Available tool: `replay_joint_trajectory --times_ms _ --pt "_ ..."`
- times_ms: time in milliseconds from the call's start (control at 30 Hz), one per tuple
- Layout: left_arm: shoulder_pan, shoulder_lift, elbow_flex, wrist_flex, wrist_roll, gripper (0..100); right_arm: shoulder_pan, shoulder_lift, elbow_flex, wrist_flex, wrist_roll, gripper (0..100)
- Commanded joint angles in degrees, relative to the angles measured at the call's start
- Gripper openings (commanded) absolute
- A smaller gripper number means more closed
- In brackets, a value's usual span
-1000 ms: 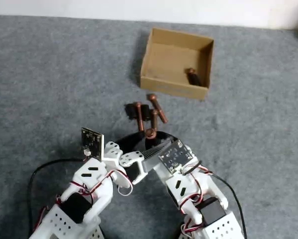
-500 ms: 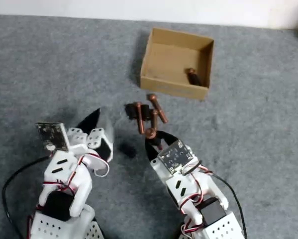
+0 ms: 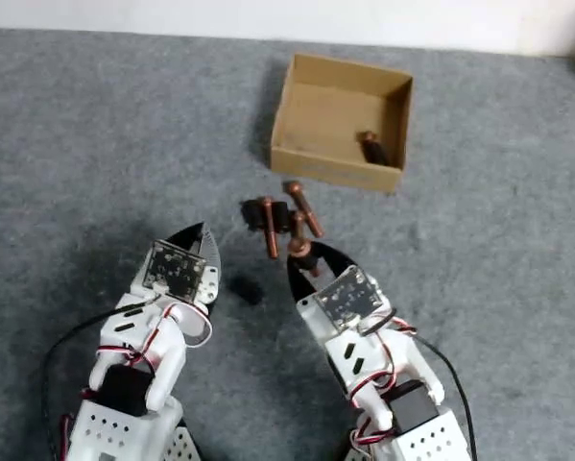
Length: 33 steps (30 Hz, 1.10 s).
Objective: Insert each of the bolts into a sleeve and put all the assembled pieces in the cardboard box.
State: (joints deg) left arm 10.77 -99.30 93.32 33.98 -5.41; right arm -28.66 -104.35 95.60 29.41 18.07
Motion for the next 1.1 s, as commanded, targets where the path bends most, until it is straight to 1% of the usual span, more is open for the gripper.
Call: replay_joint_trajectory --times_ms 0,100,200,333,433,600,700,833,933,1067 --pt "-1.0 0.1 0.1 -3.3 -0.8 1 4.4 -0.7 1.7 -2.4 0.3 0.5" --pt "-3.6 0.1 0.3 -4.1 -0.8 1 6.5 3.6 -4.0 -2.2 0.5 0.5" --pt "-3.6 0.1 0.5 -4.1 -0.7 1 10.0 15.0 -13.8 -2.2 0.5 0.5" --pt "-3.6 0.1 1.8 -5.6 -0.7 1 14.4 37.1 -31.7 -2.6 0.2 0.5" --pt "-3.6 0.1 2.9 -7.6 -0.7 1 15.9 55.6 -47.4 -2.6 0.2 0.5" --pt "-3.6 0.1 3.1 -7.8 -0.9 1 18.3 85.8 -74.1 -1.8 0.4 0.5" --pt "-3.6 0.1 3.6 -7.9 -1.0 1 19.7 102.8 -90.3 3.2 0.2 0.5" --pt "-2.6 0.0 3.7 -7.9 -1.1 1 20.4 122.5 -111.7 13.8 0.2 0.5" --pt "-2.0 0.0 3.8 -8.0 -1.1 1 21.0 133.3 -126.0 20.9 0.2 0.5" --pt "-2.0 0.0 4.0 -9.1 -1.1 1 21.7 143.9 -142.0 27.7 0.1 0.5"
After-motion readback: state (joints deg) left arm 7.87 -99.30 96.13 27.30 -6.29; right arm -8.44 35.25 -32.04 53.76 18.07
